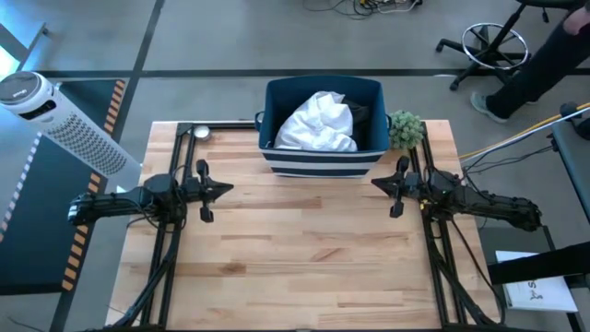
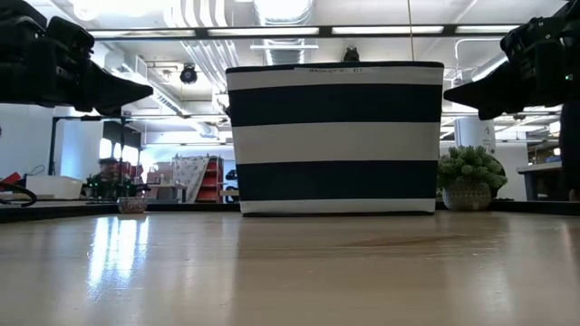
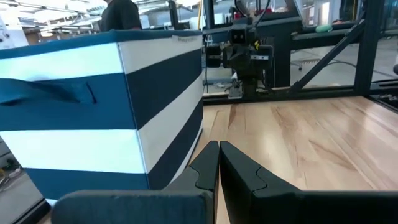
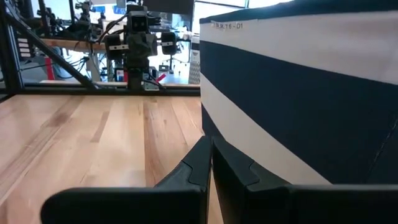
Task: Sort clothes
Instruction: Return to Home Position
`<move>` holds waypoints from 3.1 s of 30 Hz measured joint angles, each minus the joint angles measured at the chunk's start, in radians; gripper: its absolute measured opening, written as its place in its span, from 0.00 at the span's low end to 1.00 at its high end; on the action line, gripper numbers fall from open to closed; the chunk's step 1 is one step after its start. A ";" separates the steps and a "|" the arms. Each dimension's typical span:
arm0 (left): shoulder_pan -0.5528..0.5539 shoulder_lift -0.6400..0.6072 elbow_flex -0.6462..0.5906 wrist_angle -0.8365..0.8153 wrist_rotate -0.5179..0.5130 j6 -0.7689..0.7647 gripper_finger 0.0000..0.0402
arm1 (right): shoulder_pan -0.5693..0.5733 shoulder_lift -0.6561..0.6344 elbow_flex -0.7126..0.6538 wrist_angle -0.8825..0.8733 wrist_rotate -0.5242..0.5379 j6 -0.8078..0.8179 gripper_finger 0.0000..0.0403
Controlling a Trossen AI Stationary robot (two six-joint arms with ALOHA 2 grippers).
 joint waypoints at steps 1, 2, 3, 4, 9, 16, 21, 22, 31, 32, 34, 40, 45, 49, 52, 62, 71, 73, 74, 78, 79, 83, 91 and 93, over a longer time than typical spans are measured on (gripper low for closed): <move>0.000 0.000 0.000 -0.001 0.000 0.000 0.00 | 0.000 0.000 0.000 0.000 0.000 0.000 0.00; 0.000 0.000 0.000 -0.001 0.001 -0.002 0.00 | 0.000 0.000 0.000 0.000 0.000 0.000 0.00; 0.000 0.000 0.000 -0.002 0.001 -0.003 0.00 | 0.000 0.000 0.000 0.000 0.000 0.000 0.00; 0.000 0.000 0.000 -0.002 0.001 -0.003 0.00 | 0.000 0.000 0.000 0.000 0.000 0.000 0.00; 0.000 0.005 0.000 -0.002 0.001 -0.003 0.00 | 0.000 0.000 0.000 0.000 0.000 0.001 0.00; 0.000 0.027 0.000 -0.001 -0.017 -0.003 0.00 | 0.000 0.000 0.000 0.000 0.003 0.011 0.00; 0.000 0.042 0.000 -0.001 -0.019 -0.019 0.00 | 0.000 0.000 0.000 0.000 0.008 0.032 0.00; 0.000 0.044 0.000 -0.001 -0.019 -0.024 0.00 | 0.000 0.000 0.000 0.001 0.016 0.045 0.00; 0.000 0.044 -0.001 0.009 -0.027 -0.045 0.00 | -0.001 0.000 0.000 0.005 0.037 0.082 0.00; 0.000 0.044 -0.001 0.010 -0.027 -0.048 0.01 | -0.001 0.000 0.000 0.005 0.037 0.082 0.00; 0.000 0.044 -0.001 0.010 -0.027 -0.049 0.01 | -0.001 0.000 0.000 0.005 0.036 0.082 0.00; 0.000 0.044 -0.001 0.011 -0.027 -0.056 0.03 | -0.001 0.000 0.000 0.004 0.029 0.082 0.00; 0.000 0.044 -0.001 0.011 -0.027 -0.056 0.01 | -0.001 0.000 0.000 0.004 0.029 0.080 0.00; 0.000 0.050 -0.001 0.012 -0.027 -0.056 0.00 | -0.001 0.000 0.000 0.005 0.028 0.079 0.00; 0.000 0.059 -0.001 0.012 -0.027 -0.056 0.01 | -0.001 0.000 0.000 0.005 0.028 0.079 0.00; 0.000 0.100 -0.001 0.015 -0.027 -0.041 0.05 | -0.001 0.000 0.000 0.005 0.026 0.079 0.00; 0.000 0.092 -0.003 0.063 -0.027 -0.056 0.06 | -0.001 0.000 0.000 0.005 0.025 0.079 0.00; 0.000 0.089 -0.003 0.072 -0.027 -0.060 0.06 | -0.001 0.000 0.000 0.005 0.025 0.079 0.00; 0.000 0.088 -0.003 0.074 -0.027 -0.060 0.06 | -0.001 0.000 0.000 0.005 0.026 0.079 0.00; 0.000 0.090 -0.003 0.075 -0.027 -0.059 0.06 | -0.001 0.000 0.000 0.005 0.026 0.079 0.00; 0.000 0.091 -0.003 0.074 -0.027 -0.050 0.07 | -0.001 0.000 0.000 0.005 0.025 0.079 0.00; 0.000 0.101 -0.003 0.075 -0.027 -0.025 0.07 | -0.001 0.000 0.000 0.006 0.026 0.079 0.00; 0.000 0.127 -0.002 0.074 -0.027 -0.026 0.05 | -0.001 0.000 0.000 0.006 0.026 0.078 0.00; 0.000 0.136 -0.002 0.075 -0.027 -0.026 0.05 | -0.001 0.000 -0.001 0.006 0.026 0.078 0.00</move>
